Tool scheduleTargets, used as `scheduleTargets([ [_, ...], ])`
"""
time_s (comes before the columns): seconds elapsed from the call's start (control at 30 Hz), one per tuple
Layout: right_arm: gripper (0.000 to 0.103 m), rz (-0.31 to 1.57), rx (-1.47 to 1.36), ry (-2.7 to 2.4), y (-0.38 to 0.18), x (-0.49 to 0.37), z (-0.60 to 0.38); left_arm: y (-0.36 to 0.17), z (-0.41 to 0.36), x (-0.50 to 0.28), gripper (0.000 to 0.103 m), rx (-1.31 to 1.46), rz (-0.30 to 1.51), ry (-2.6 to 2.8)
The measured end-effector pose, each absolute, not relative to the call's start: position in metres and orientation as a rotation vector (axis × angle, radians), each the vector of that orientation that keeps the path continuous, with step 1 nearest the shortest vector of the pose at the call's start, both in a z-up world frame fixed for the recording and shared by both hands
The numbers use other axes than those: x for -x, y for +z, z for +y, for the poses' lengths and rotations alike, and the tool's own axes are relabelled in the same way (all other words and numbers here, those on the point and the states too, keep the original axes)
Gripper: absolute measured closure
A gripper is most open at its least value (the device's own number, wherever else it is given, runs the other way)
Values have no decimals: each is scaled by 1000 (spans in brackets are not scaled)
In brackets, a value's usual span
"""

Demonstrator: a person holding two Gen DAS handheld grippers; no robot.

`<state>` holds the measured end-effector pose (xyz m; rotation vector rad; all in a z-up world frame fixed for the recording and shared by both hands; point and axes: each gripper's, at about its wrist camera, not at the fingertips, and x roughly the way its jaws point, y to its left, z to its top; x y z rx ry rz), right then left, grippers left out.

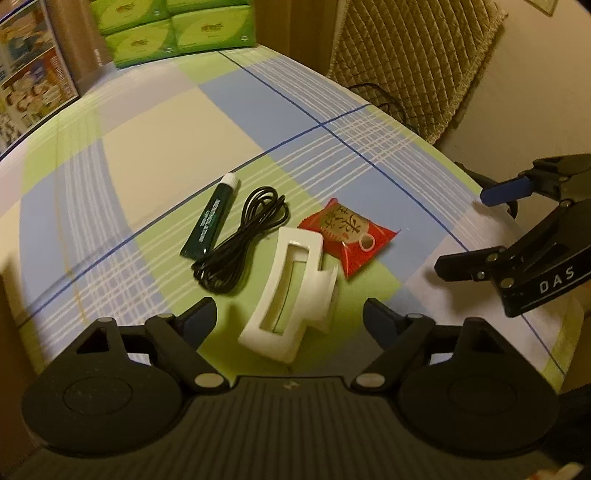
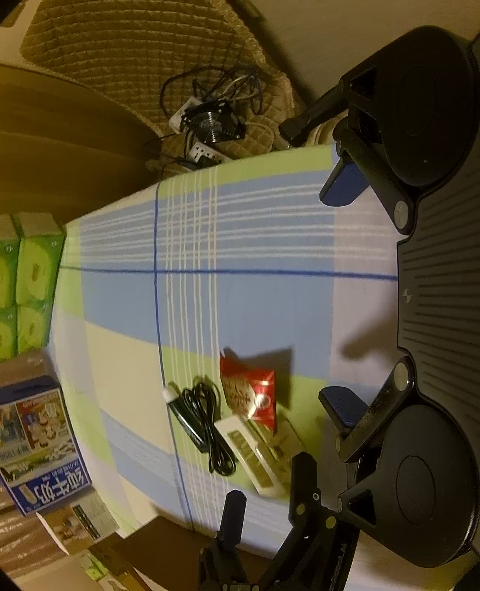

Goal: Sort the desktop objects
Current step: 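Grasp the white plastic clip with left tool while right tool grasps the red candy packet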

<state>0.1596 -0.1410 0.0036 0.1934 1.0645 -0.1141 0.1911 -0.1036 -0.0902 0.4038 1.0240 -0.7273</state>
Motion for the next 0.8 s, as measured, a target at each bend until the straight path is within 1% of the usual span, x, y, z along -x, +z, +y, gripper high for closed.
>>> scheduleTargets([
  [0.27,2,1069,-214,-125,2,-163,-148,-99,-119,-199,31,-450,1020,-777],
  [0.4,2,1070,-212,-120,1,-164,-148,-103,-121,-200,49,-445,1029,-785],
  [0.43,2,1070,-211,-119,1,-165,-147,-104,-120,-201,57,-441,1035,-784],
  [0.47,2,1069,-209,-117,1,-165,-147,-104,-120,-201,60,-439,1041,-778],
  [0.5,2,1069,-208,-114,1,-165,-146,-104,-118,-201,60,-427,1047,-774],
  [0.57,2,1067,-205,-107,1,-167,-144,-103,-113,-201,65,-398,1054,-762],
  [0.8,2,1051,-204,-56,4,-172,-133,-100,-86,-191,66,-333,1080,-664],
])
